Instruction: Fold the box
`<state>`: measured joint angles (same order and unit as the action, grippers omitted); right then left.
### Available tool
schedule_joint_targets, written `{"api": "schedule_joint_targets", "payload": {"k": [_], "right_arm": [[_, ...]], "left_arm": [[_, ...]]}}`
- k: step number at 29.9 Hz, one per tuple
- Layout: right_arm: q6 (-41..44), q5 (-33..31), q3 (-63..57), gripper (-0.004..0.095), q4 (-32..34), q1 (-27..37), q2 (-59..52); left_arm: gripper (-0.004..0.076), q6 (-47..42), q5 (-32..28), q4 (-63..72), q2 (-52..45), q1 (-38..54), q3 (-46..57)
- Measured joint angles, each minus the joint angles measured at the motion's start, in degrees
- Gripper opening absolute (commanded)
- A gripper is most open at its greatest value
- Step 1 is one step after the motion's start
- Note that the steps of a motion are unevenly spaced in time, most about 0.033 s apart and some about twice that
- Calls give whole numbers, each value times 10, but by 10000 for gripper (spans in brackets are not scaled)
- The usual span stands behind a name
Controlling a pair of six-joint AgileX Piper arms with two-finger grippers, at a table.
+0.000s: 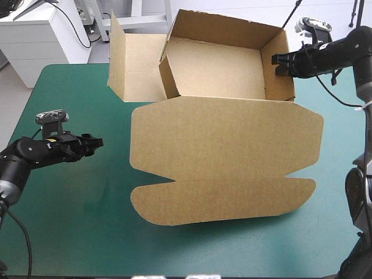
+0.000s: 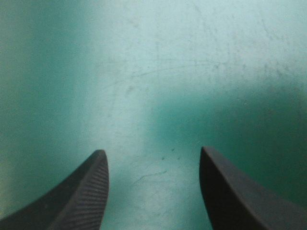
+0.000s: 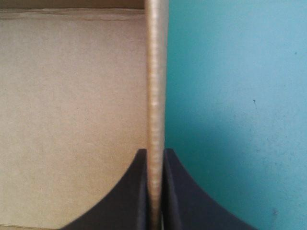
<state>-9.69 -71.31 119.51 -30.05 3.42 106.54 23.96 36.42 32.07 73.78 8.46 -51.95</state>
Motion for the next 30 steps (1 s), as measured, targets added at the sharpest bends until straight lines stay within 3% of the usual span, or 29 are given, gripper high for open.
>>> {"api": "schedule_joint_targets", "payload": {"k": [11,19,30], "right_arm": [[-13,0,0,-23,-16,0,0],[-22,0,0,-23,-17,0,0],[-30,0,0,-22,-20,-1,0]], "left_arm": [[402,186,-14,248,120,0,-64],[401,232,72,364,230,0,-181],[401,286,174,524,294,-9,-242]]}}
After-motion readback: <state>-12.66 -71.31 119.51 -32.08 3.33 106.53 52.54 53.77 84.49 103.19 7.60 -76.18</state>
